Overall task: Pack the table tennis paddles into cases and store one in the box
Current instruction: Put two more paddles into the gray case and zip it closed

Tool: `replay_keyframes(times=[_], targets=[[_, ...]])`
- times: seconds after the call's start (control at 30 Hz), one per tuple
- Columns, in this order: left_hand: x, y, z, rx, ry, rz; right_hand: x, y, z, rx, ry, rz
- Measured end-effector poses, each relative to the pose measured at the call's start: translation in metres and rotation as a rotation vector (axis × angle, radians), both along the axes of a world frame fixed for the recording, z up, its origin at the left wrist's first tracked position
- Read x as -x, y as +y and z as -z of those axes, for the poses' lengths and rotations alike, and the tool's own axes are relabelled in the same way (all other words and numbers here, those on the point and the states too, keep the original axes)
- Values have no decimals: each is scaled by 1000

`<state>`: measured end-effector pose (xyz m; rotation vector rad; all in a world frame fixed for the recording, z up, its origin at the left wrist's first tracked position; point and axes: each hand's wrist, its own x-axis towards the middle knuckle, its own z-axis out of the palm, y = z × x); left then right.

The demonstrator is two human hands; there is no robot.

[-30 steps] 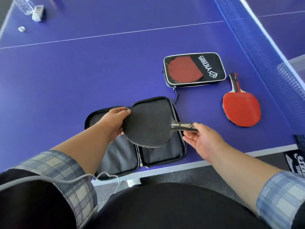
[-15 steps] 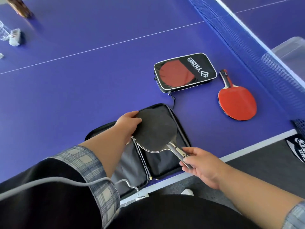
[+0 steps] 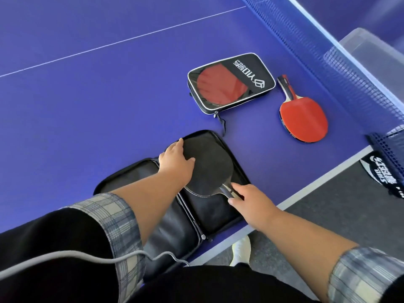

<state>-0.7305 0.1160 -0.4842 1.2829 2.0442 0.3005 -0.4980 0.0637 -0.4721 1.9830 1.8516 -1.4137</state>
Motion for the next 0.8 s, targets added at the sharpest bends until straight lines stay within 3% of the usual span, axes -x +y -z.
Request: replay_keyframes(times=[0.27, 0.4, 0.5, 0.6, 0.8], targets=[[-17, -8, 0, -20, 47, -56, 16, -8, 10, -59, -43, 90], [-28, -24, 3, 2, 195, 171, 22, -10, 14, -45, -105, 67], [-23, -27, 7, 15, 247, 256, 10, -11, 10, 22, 28, 157], [-22, -27, 11, 21, 268, 256, -8, -19, 3, -59, 111, 279], [-36, -29, 6, -34, 363, 297, -54, -14, -10, -173, 110, 611]])
